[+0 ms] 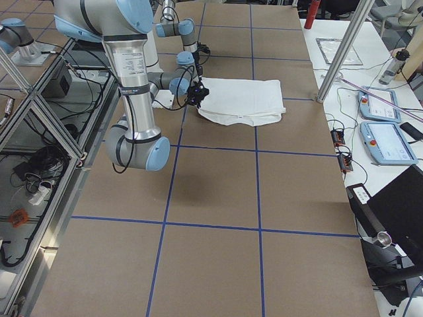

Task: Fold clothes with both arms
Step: 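Grasp the shirt edge nearest the robot with both grippers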

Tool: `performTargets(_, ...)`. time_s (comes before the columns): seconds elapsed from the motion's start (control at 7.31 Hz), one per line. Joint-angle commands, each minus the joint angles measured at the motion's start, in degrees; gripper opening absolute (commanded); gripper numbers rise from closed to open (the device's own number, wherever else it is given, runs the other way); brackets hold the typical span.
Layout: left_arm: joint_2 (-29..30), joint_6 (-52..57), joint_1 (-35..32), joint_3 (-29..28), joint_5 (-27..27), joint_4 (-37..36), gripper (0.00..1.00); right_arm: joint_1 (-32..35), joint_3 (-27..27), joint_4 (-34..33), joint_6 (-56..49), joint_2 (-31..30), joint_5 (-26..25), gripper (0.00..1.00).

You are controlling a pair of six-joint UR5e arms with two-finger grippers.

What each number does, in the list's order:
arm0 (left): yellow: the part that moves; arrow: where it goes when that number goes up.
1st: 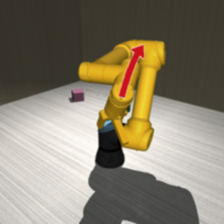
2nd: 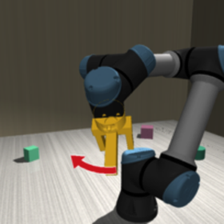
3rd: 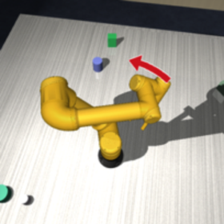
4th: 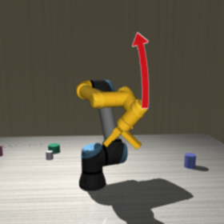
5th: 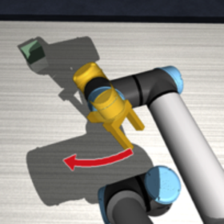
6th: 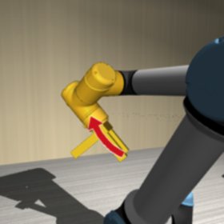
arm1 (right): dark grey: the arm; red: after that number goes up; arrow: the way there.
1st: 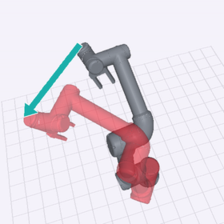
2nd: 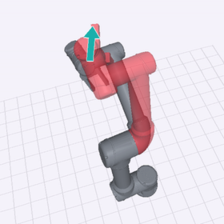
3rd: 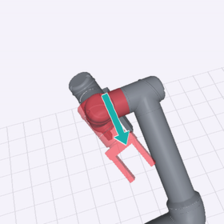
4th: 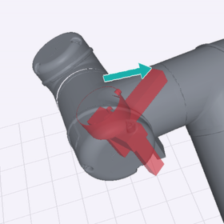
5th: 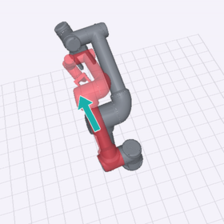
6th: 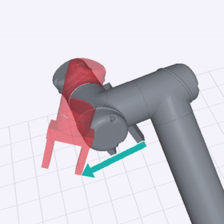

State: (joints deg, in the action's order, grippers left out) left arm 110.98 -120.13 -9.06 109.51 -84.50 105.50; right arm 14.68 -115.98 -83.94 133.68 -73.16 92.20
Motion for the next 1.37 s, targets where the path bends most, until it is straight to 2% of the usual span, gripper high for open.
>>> performTargets(0.0,0.2,0.16,0.0,-0.35,-0.05,0.05,0.0,0.0,-0.04,0.0,0.0,0.13,0.0,0.0)
performTargets(0.27,0.2,0.16,-0.17,0.61,-0.23,-0.03,0.0,0.0,-0.3,0.0,0.0,0.21,0.0,0.0)
performTargets(0.55,-0.67,0.07,-0.09,5.77,-0.23,-0.56,0.0,-1.48,-1.87,-0.09,0.09,-0.13,0.0,0.0)
performTargets(0.82,-1.38,-0.72,0.61,11.3,-0.14,-2.48,0.0,-5.0,-9.31,-2.27,0.17,-3.81,0.87,0.0)
performTargets(0.96,-1.38,-1.51,1.58,15.08,-0.23,-5.8,0.0,-5.27,-13.35,-3.33,0.52,-5.74,2.71,0.0)
performTargets(1.23,-0.69,-2.66,1.5,22.47,-0.4,-7.85,0.0,-3.79,-17.51,-3.52,1.05,-6.99,3.52,0.0)
